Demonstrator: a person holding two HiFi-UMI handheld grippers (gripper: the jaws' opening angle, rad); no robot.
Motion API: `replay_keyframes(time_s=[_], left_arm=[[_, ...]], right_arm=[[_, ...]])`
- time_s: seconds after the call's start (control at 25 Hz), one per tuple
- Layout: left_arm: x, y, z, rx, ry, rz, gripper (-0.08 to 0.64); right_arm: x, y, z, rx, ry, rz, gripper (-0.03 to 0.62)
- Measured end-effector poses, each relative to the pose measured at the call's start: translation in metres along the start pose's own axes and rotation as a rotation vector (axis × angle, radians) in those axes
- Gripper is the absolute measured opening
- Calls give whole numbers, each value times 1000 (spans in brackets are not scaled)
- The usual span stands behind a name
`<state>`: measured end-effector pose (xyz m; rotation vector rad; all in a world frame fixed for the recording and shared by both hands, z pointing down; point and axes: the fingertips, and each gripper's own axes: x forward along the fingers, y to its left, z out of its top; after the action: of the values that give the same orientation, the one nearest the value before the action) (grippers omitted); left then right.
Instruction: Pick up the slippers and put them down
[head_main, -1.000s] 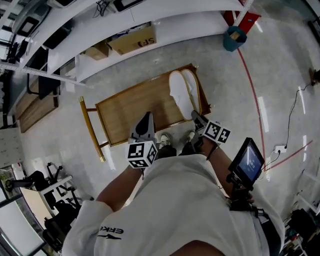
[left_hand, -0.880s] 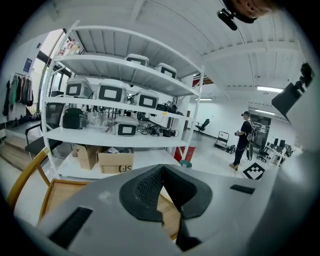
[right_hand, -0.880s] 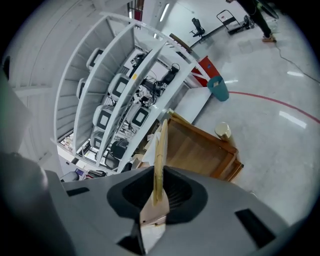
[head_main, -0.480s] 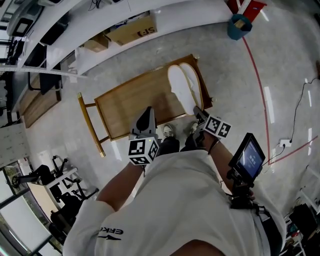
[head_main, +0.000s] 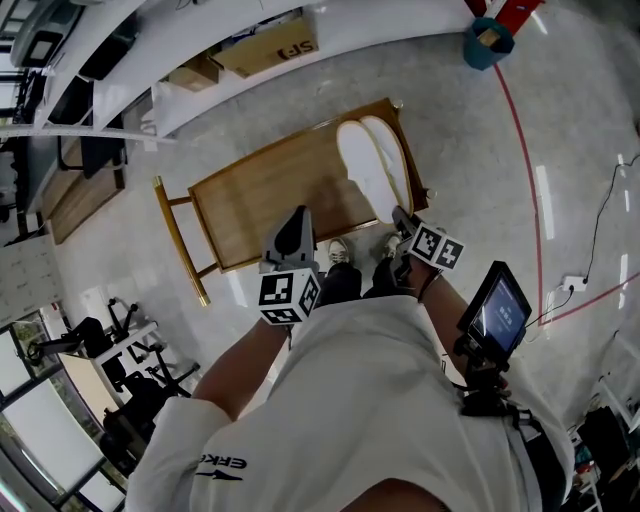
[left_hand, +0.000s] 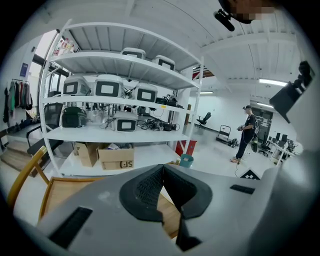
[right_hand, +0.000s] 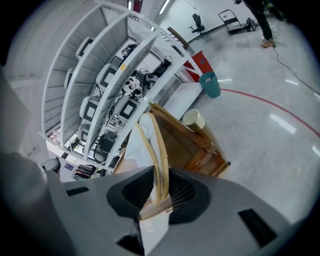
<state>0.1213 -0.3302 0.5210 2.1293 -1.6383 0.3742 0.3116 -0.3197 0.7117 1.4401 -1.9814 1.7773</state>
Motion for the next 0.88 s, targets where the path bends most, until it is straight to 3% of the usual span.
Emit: replay_keyframes(time_s=[0.56, 0.88], left_arm=[[-2, 1, -5, 2, 15, 9, 3], [-1, -1, -5, 5, 7, 1, 5]], right_arm=[[1, -5, -1, -48, 3, -37, 89], [1, -8, -2, -139, 22, -90, 114]])
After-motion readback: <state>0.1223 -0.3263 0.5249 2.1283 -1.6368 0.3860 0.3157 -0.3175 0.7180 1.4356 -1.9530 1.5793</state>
